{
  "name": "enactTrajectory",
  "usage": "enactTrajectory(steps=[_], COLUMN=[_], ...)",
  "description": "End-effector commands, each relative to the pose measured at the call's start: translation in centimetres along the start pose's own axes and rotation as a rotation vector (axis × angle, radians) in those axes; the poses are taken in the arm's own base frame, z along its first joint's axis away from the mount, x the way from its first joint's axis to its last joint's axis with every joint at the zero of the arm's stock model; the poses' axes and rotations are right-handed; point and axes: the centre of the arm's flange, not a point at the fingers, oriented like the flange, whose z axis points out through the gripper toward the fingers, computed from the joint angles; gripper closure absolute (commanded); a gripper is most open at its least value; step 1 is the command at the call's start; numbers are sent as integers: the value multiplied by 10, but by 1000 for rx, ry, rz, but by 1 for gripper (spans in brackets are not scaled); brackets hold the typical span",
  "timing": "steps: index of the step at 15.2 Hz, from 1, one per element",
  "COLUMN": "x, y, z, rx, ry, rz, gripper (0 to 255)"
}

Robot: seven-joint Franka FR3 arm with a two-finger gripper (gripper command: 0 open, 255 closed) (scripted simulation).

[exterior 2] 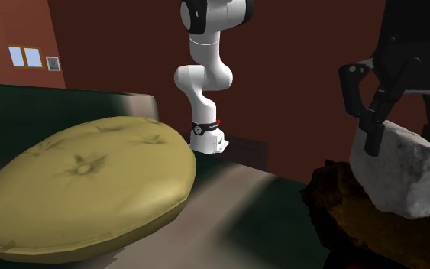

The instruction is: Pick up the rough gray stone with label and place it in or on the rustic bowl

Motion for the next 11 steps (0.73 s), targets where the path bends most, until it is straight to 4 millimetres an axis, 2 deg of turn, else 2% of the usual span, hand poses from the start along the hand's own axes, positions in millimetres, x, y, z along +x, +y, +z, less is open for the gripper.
enactTrajectory(steps=[1, 3, 4, 9, 11], x=[0, 0, 0, 0, 0], y=[0, 0, 0, 0, 0], z=[0, 0, 0, 0, -27], rx=[1, 1, 1, 1, 1], ry=[1, 1, 1, 1, 1], rz=[0, 0, 0, 0, 0], gripper=[255, 255, 0, 0, 0])
